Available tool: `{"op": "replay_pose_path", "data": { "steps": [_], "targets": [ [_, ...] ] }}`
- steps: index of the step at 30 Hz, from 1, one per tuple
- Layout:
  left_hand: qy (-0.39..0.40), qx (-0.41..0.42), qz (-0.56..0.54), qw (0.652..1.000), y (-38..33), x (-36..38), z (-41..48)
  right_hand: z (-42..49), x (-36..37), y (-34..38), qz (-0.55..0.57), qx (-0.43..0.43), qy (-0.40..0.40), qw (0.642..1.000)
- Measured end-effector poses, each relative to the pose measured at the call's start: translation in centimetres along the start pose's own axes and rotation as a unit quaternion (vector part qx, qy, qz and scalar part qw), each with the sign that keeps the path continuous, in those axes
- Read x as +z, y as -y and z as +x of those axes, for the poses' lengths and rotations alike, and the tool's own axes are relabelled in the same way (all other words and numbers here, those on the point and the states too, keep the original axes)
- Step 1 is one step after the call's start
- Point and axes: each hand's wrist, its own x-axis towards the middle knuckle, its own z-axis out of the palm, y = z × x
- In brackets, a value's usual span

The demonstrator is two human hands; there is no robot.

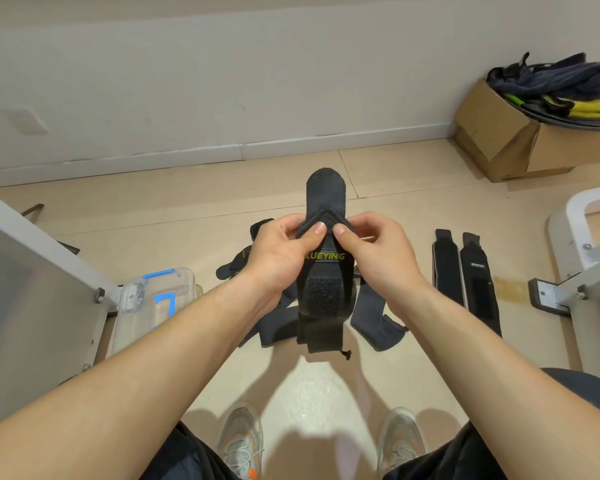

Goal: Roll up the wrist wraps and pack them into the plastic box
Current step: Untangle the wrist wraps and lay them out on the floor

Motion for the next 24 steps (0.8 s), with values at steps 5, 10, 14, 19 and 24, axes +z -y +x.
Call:
{"op": "replay_pose_path", "data": {
  "steps": [5,10,14,19,24],
  "targets": [
    [-0.009,0.0,-0.019,1.0,-0.8,0.0,0.0,0.1,-0.2,0.6,0.069,-0.004,0.028,0.997],
    [0.001,0.007,-0.085,0.996,-2.9,-0.2,0.1,-0.1,-0.3,1.9,0.196,0.027,0.108,0.974],
    [-0.061,-0.002,-0.184,0.981,-4.0,-0.9,0.8,-0.8,1.1,1.1,0.161,0.042,0.205,0.964],
    [-0.094,-0.052,-0.24,0.965,-3.5,-0.7,1.0,-0.6,1.8,0.2,0.128,0.011,0.186,0.974],
    [-0.117,-0.056,-0.171,0.977,-2.7,-0.2,1.3,-0.8,2.7,-0.5,0.084,0.01,0.157,0.984]
  ]
}}
